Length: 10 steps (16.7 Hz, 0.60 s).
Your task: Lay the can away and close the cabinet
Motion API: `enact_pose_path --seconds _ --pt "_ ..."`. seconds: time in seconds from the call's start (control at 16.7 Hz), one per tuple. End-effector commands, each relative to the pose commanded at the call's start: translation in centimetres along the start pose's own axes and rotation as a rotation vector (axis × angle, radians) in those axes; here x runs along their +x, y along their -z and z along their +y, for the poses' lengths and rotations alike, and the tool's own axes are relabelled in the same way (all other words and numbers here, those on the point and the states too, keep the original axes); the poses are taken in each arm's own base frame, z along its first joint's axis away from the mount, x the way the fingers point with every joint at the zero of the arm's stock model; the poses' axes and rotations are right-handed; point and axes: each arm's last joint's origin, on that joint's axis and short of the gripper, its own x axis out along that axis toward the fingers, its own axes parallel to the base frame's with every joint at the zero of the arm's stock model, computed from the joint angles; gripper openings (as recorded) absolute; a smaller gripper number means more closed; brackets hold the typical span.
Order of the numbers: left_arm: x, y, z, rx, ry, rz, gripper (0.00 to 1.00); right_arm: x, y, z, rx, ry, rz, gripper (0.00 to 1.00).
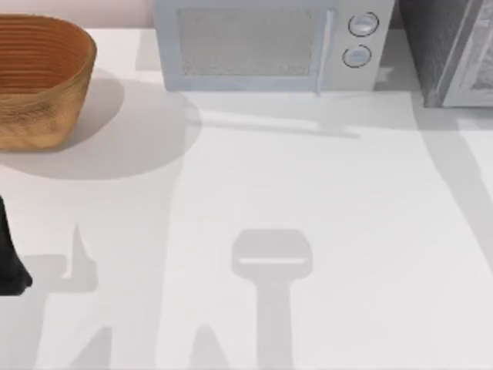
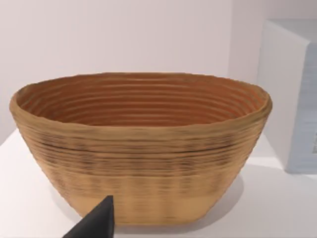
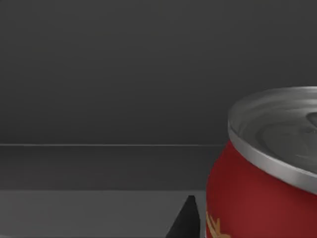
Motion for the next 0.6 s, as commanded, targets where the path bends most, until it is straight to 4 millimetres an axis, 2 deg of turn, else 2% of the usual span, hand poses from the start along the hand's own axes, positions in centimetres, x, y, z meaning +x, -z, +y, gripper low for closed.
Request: enact_pose_path --seconds 0.42,0.6 --pt "0.0 0.0 0.0 0.0 0.0 0.0 1.0 6.3 -3.2 0.4 0.004 -0.006 -0.041 0.0" --pt "0.0 0.0 0.0 0.0 0.0 0.0 1.0 8.7 -3.6 0.3 0.006 -0.007 -0.064 0.0"
